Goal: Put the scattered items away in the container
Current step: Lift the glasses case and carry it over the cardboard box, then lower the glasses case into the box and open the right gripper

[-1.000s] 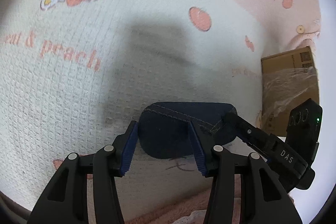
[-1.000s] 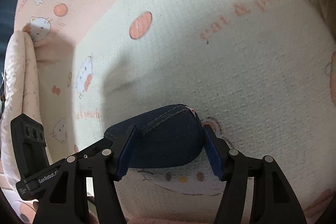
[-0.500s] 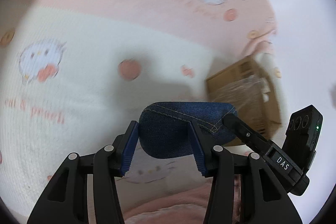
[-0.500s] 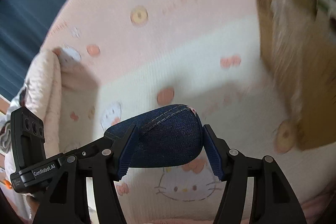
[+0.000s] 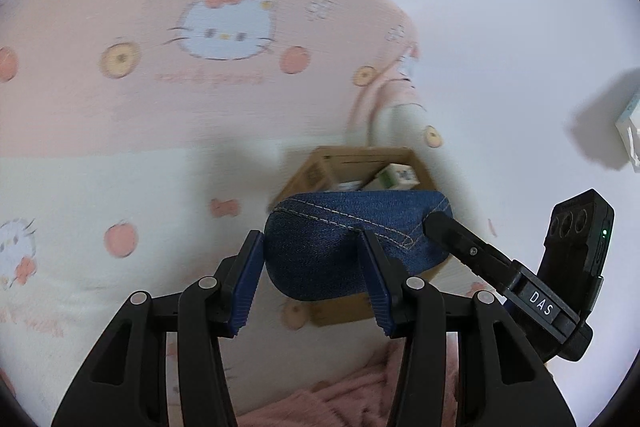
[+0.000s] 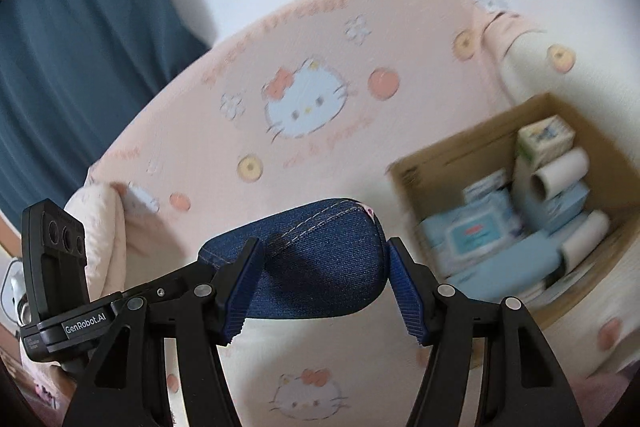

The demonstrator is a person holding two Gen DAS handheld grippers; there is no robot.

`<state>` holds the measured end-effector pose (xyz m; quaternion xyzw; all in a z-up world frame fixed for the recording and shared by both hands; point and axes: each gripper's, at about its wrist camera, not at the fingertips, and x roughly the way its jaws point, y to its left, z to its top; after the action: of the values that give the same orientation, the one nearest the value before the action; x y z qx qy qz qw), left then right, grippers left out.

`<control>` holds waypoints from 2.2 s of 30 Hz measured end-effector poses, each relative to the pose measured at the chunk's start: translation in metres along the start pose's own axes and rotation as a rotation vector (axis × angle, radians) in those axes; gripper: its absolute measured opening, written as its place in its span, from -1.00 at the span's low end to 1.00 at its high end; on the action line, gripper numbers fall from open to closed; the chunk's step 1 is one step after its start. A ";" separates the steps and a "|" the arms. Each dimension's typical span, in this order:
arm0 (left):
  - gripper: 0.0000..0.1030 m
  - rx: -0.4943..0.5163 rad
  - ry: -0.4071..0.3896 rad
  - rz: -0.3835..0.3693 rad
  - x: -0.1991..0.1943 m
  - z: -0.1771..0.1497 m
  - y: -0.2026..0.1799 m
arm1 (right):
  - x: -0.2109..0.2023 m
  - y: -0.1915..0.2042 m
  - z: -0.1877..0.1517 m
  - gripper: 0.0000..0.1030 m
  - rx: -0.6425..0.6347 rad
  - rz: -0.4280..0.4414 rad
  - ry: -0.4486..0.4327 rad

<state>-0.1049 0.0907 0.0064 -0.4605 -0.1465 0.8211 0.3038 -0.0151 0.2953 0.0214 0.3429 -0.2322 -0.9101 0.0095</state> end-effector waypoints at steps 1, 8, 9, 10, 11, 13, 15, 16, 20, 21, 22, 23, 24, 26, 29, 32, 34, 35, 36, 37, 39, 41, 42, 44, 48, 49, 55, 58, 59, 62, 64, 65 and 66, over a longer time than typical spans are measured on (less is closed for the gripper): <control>0.01 0.010 0.010 -0.007 0.010 0.005 -0.009 | -0.001 -0.008 0.004 0.19 0.007 -0.005 0.000; 0.01 0.065 0.091 -0.023 0.073 0.029 -0.059 | -0.006 -0.082 0.035 0.19 0.097 -0.036 0.033; 0.01 0.075 0.108 -0.027 0.086 0.033 -0.067 | -0.006 -0.091 0.037 0.19 0.107 -0.043 0.035; 0.01 0.079 0.121 -0.030 0.097 0.035 -0.072 | -0.005 -0.100 0.039 0.19 0.119 -0.049 0.037; 0.01 0.084 0.131 -0.033 0.106 0.037 -0.078 | -0.004 -0.114 0.044 0.19 0.136 -0.054 0.042; 0.01 0.097 0.153 -0.034 0.128 0.041 -0.087 | 0.000 -0.134 0.049 0.19 0.164 -0.058 0.053; 0.01 0.105 0.169 -0.032 0.147 0.045 -0.094 | 0.007 -0.155 0.055 0.19 0.196 -0.060 0.065; 0.01 0.111 0.178 -0.026 0.156 0.046 -0.098 | 0.013 -0.165 0.057 0.19 0.212 -0.057 0.074; 0.01 0.136 0.189 0.002 0.177 0.051 -0.105 | 0.030 -0.191 0.064 0.19 0.254 -0.035 0.100; 0.01 0.139 0.190 0.008 0.181 0.053 -0.105 | 0.035 -0.195 0.067 0.19 0.257 -0.028 0.107; 0.01 0.140 0.191 0.014 0.185 0.055 -0.105 | 0.039 -0.198 0.069 0.19 0.256 -0.024 0.113; 0.01 0.136 0.194 0.016 0.188 0.056 -0.104 | 0.043 -0.200 0.071 0.19 0.252 -0.022 0.118; 0.01 0.130 0.200 0.017 0.191 0.058 -0.102 | 0.048 -0.202 0.074 0.19 0.245 -0.023 0.124; 0.01 0.113 0.210 0.019 0.197 0.062 -0.098 | 0.056 -0.203 0.078 0.19 0.233 -0.025 0.136; 0.01 0.079 0.228 0.036 0.202 0.066 -0.091 | 0.072 -0.204 0.085 0.19 0.211 -0.012 0.176; 0.02 0.089 0.229 0.119 0.195 0.071 -0.090 | 0.084 -0.206 0.089 0.21 0.140 -0.140 0.262; 0.03 0.145 0.181 0.215 0.182 0.075 -0.092 | 0.079 -0.212 0.091 0.23 0.117 -0.223 0.265; 0.04 0.164 0.163 0.236 0.177 0.077 -0.092 | 0.074 -0.218 0.092 0.23 0.137 -0.214 0.271; 0.04 0.182 0.153 0.242 0.172 0.078 -0.091 | 0.070 -0.221 0.092 0.23 0.158 -0.201 0.268; 0.05 0.180 0.155 0.240 0.170 0.080 -0.089 | 0.064 -0.223 0.091 0.24 0.181 -0.182 0.256; 0.05 0.159 0.160 0.233 0.168 0.082 -0.083 | 0.056 -0.222 0.091 0.25 0.192 -0.157 0.244; 0.05 0.132 0.165 0.217 0.166 0.083 -0.079 | 0.049 -0.216 0.090 0.27 0.185 -0.160 0.241; 0.05 0.129 0.170 0.204 0.166 0.082 -0.079 | 0.046 -0.211 0.089 0.27 0.175 -0.172 0.243; 0.05 0.139 0.182 0.185 0.164 0.078 -0.083 | 0.041 -0.196 0.088 0.27 0.134 -0.193 0.260; 0.05 0.188 0.190 0.154 0.155 0.065 -0.099 | 0.028 -0.160 0.081 0.27 0.051 -0.247 0.280; 0.05 0.207 0.184 0.145 0.150 0.060 -0.104 | 0.023 -0.153 0.077 0.28 0.039 -0.262 0.284; 0.07 0.328 0.142 0.179 0.122 0.030 -0.129 | -0.014 -0.104 0.053 0.28 -0.054 -0.356 0.281; 0.07 0.376 0.114 0.188 0.105 0.014 -0.134 | -0.029 -0.096 0.043 0.35 -0.021 -0.351 0.259; 0.07 0.391 0.107 0.190 0.101 0.010 -0.135 | -0.036 -0.094 0.039 0.38 0.000 -0.352 0.233; 0.07 0.438 0.084 0.207 0.092 0.001 -0.141 | -0.044 -0.096 0.029 0.40 0.058 -0.374 0.190; 0.07 0.474 0.067 0.216 0.087 -0.005 -0.146 | -0.046 -0.097 0.021 0.40 0.085 -0.375 0.194; 0.07 0.488 0.063 0.221 0.085 -0.008 -0.148 | -0.048 -0.097 0.018 0.40 0.092 -0.372 0.194; 0.07 0.502 0.057 0.229 0.084 -0.012 -0.151 | -0.052 -0.098 0.014 0.40 0.098 -0.373 0.192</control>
<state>-0.0730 0.2599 0.0228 -0.4071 0.1231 0.8474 0.3179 0.0293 0.3973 0.0206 0.4651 -0.2068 -0.8470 -0.1537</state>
